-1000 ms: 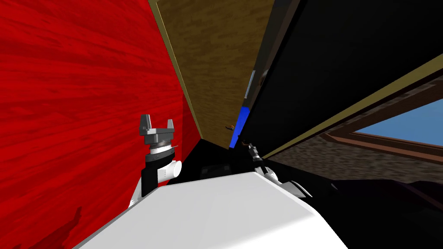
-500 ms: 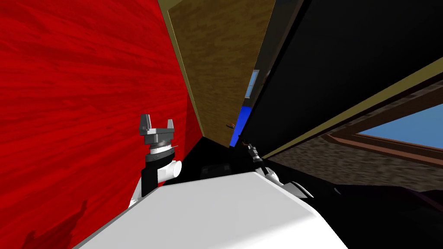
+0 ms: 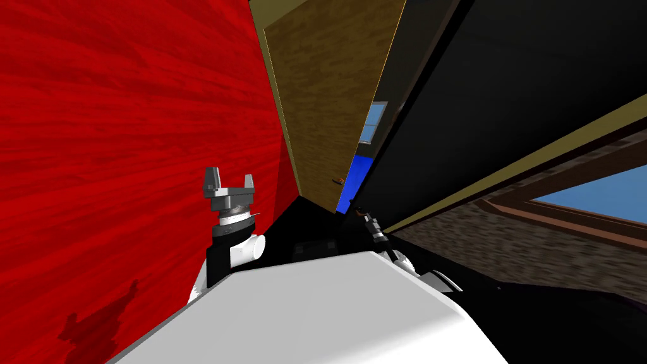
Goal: Pull the door open
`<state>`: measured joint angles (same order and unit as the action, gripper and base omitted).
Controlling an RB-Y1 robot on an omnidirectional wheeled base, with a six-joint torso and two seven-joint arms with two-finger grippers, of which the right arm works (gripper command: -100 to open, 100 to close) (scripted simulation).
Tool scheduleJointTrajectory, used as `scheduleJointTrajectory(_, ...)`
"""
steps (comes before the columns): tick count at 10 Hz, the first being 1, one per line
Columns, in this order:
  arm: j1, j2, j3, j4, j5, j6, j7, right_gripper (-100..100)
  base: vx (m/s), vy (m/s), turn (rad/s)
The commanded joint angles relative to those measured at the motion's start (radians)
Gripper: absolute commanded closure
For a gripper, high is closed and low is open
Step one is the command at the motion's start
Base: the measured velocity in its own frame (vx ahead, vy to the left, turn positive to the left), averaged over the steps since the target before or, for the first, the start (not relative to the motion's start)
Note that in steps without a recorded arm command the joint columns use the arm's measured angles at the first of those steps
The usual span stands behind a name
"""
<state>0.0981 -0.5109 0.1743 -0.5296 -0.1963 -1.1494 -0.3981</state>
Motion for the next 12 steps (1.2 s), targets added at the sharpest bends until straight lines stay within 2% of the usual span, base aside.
scheduleJointTrajectory(1, 0.012, 0.003, 0.017, 0.008, 0.006, -0.034, -0.008, 100, -0.146, -0.062, 0.107)
scheduleJointTrajectory(2, 0.023, -0.002, 0.024, 0.012, 0.007, -0.054, -0.013, 100, -0.154, -0.075, 0.130)
scheduleJointTrajectory(5, 0.037, -0.008, 0.035, 0.018, 0.008, -0.082, -0.021, 100, -0.126, -0.038, 0.074)
scheduleJointTrajectory(6, 0.041, -0.016, 0.026, 0.007, 0.003, -0.062, -0.018, 100, -0.046, -0.016, 0.001)
scheduleJointTrajectory(7, 0.041, -0.013, 0.028, 0.053, 0.005, -0.106, -0.024, 100, -0.061, -0.026, 0.104)
scheduleJointTrajectory(10, 0.038, -0.007, 0.030, 0.126, 0.008, -0.177, -0.033, 100, -0.083, -0.032, 0.136)
scheduleJointTrajectory(12, 0.038, -0.007, 0.030, 0.126, 0.008, -0.177, -0.033, 100, -0.039, -0.006, 0.009)
